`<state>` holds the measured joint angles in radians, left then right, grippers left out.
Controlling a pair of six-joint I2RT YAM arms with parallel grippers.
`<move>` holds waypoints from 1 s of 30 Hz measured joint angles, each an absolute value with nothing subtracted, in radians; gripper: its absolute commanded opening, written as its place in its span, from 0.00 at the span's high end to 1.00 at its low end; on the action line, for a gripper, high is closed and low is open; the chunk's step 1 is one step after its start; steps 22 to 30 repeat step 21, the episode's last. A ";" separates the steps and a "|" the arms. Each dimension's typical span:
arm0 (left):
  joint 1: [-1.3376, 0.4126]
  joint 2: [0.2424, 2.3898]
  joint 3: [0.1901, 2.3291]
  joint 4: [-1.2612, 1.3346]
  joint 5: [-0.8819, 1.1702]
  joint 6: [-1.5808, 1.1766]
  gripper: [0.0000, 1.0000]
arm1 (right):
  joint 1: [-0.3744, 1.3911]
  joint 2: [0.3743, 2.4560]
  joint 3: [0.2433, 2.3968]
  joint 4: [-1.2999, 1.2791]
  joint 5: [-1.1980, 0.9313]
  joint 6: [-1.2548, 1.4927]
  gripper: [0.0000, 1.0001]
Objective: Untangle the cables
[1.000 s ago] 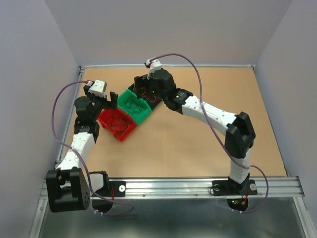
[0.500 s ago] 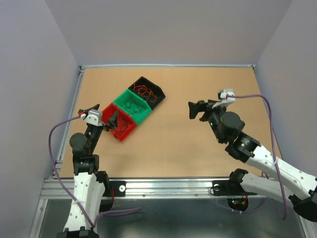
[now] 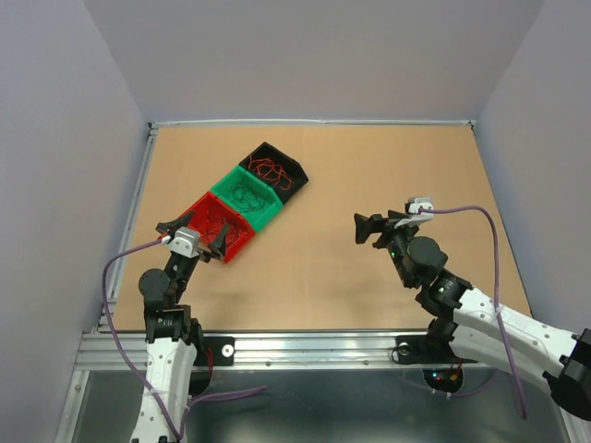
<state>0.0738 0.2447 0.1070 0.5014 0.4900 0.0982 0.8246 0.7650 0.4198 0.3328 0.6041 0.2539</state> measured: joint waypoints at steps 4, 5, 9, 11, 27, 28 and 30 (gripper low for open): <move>0.074 0.281 0.107 0.516 0.497 0.113 0.02 | 0.825 0.783 0.403 0.384 0.606 0.255 0.00; 0.074 0.286 0.107 0.517 0.497 0.116 0.02 | 0.825 0.794 0.399 0.396 0.606 0.256 0.00; 0.074 0.297 0.107 0.533 0.498 0.124 0.02 | 0.825 0.824 0.397 0.413 0.604 0.259 0.00; 0.074 0.297 0.107 0.537 0.498 0.127 0.02 | 0.825 0.829 0.397 0.418 0.602 0.259 0.00; 0.074 0.299 0.107 0.545 0.509 0.134 0.02 | 0.825 0.835 0.397 0.435 0.601 0.262 0.00; 0.074 0.299 0.107 0.545 0.509 0.134 0.02 | 0.825 0.835 0.397 0.435 0.601 0.262 0.00; 0.074 0.299 0.107 0.545 0.509 0.134 0.02 | 0.825 0.835 0.397 0.435 0.601 0.262 0.00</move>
